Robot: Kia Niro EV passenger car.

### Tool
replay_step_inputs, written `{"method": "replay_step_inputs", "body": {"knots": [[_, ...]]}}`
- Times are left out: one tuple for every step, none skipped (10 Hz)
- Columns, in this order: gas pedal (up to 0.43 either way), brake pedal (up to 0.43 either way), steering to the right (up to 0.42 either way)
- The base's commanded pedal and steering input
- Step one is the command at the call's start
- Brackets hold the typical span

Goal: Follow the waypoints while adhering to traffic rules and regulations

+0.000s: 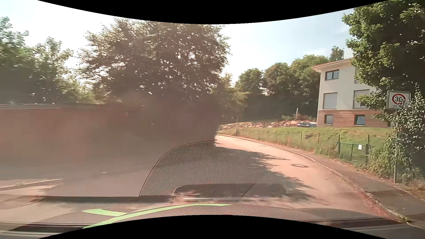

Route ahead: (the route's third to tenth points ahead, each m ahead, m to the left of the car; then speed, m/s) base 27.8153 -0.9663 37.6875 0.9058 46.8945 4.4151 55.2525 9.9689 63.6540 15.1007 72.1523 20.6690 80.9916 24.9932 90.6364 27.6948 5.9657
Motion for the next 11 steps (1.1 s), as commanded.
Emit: {"method": "replay_step_inputs", "body": {"knots": [[0.15,0.0,0.314],[0.15,0.0,0.306],[0.177,0.0,0.294],[0.177,0.0,0.274],[0.189,0.0,0.232],[0.189,0.0,0.184],[0.228,0.0,0.129],[0.228,0.0,0.076],[0.228,0.0,0.042],[0.228,0.0,0.017],[0.228,0.0,0.0]]}}
